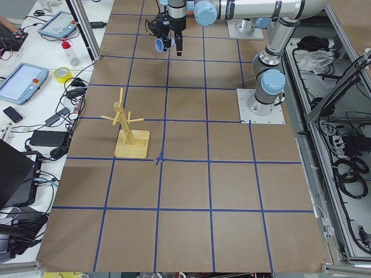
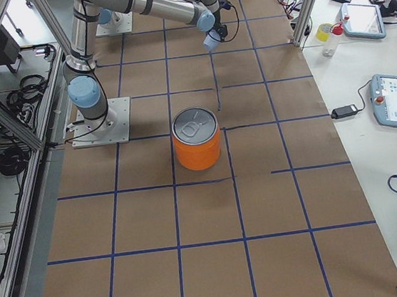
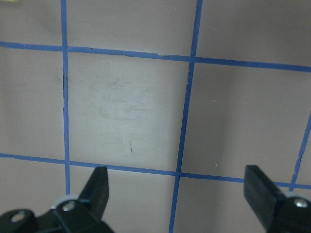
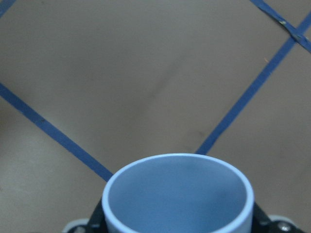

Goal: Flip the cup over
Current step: 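Carry the held cup with the right gripper toward the table center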

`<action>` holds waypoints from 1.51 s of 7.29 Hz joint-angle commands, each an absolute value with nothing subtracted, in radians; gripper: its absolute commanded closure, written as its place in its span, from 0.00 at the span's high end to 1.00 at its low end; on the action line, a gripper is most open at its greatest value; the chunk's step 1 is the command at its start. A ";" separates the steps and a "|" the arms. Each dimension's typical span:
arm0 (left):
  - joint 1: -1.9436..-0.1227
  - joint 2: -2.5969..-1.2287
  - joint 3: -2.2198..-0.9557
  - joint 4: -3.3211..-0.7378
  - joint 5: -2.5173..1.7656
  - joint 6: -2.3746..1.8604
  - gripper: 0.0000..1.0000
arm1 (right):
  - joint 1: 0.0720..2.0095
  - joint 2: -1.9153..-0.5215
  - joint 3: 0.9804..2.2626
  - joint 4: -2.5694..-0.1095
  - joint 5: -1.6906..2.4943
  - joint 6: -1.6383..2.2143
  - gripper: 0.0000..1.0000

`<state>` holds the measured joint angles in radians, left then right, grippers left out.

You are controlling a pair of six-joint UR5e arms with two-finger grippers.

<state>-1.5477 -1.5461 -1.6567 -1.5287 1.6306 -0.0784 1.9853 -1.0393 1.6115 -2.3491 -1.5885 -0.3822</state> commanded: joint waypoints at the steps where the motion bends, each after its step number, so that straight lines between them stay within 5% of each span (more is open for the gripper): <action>1: -1.548 -1.546 -1.657 -1.526 1.631 -0.078 1.00 | 2.009 -0.982 1.611 -2.446 -1.524 -0.706 0.13; 6: -1.546 -1.543 -1.657 -1.520 1.628 -0.078 1.00 | 2.014 -0.976 1.628 -2.451 -1.516 -0.991 0.16; 7: -1.546 -1.543 -1.657 -1.520 1.628 -0.078 1.00 | 2.014 -0.974 1.629 -2.451 -1.513 -0.986 0.23; 9: -1.546 -1.545 -1.657 -1.520 1.629 -0.078 1.00 | 2.014 -0.963 1.628 -2.453 -1.513 -0.974 0.66; 10: -1.546 -1.545 -1.657 -1.520 1.629 -0.078 1.00 | 2.014 -0.963 1.628 -2.447 -1.513 -0.973 0.79; 11: -1.546 -1.545 -1.657 -1.520 1.629 -0.078 1.00 | 2.014 -0.968 1.626 -2.441 -1.513 -0.973 0.80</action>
<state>-1.5463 -1.5445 -1.6567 -1.5202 1.6289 -0.0782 2.0141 -0.9652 1.6274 -2.4476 -1.5125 -0.9743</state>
